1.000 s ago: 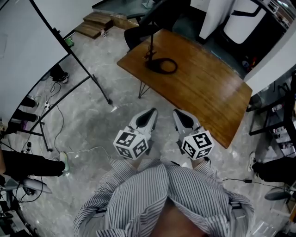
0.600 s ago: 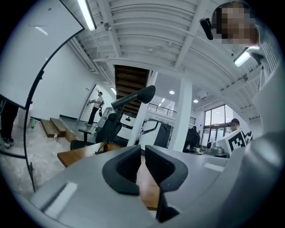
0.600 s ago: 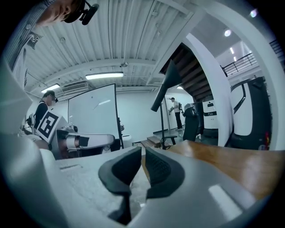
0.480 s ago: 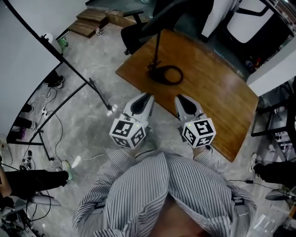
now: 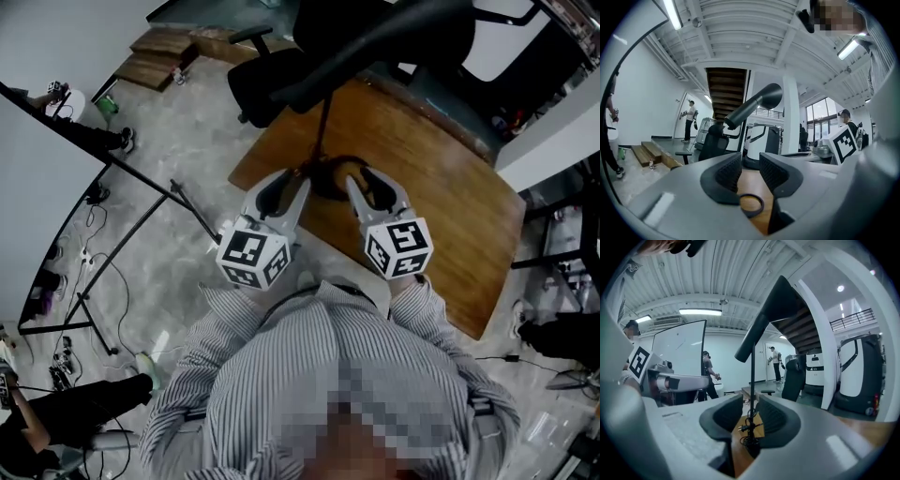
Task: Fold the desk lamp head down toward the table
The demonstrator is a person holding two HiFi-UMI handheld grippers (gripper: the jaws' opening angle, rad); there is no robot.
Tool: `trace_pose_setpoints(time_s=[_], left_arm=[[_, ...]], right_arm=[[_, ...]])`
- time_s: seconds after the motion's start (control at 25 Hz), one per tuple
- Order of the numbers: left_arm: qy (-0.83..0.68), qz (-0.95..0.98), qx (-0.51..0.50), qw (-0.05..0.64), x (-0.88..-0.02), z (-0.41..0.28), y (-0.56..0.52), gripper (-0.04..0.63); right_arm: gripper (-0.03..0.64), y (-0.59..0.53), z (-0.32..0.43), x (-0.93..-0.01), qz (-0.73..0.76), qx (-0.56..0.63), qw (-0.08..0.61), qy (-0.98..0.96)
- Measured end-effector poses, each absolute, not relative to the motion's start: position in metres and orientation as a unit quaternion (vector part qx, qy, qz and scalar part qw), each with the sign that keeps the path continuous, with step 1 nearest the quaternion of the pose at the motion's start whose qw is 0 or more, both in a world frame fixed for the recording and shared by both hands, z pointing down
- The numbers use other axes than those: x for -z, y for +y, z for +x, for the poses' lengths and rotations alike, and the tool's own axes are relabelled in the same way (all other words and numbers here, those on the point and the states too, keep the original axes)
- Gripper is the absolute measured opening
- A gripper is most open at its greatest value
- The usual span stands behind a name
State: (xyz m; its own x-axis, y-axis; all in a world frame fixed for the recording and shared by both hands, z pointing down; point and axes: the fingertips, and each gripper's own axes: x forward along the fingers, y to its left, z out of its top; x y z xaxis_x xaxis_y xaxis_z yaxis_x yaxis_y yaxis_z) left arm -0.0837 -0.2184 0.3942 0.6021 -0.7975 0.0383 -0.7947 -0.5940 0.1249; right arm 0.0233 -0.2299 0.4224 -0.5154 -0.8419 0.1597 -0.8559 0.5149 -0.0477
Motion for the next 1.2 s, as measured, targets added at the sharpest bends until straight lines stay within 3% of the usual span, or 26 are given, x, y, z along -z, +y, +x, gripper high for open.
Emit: trace_pose_setpoints(time_s=[0.32,0.64,0.8,1.08,1.2], left_arm=[[-0.460,0.888,-0.013,0.005,-0.374,-0.086,-0.268,0.213],[-0.458,0.879,-0.071,-0.116,-0.341,-0.081,-0.307,0.285],[-0.449,0.878,-0.088,-0.140,-0.335,-0.077,-0.320,0.295],[-0.441,0.870,-0.111,-0.193,-0.325,-0.068,-0.329,0.292],[-0.438,0.861,-0.129,-0.223,-0.323,-0.063,-0.329,0.261]], right_arm=[[0.114,-0.297,-0.004,-0.417,0.452,-0.028,0.085,-0.887],[0.121,-0.337,-0.027,-0.415,0.459,0.004,0.068,-0.886],[0.060,-0.337,-0.037,-0.414,0.454,0.010,0.053,-0.890],[0.052,-0.338,-0.041,-0.414,0.438,-0.012,0.040,-0.898],[0.051,-0.338,-0.038,-0.415,0.437,-0.016,0.037,-0.899]])
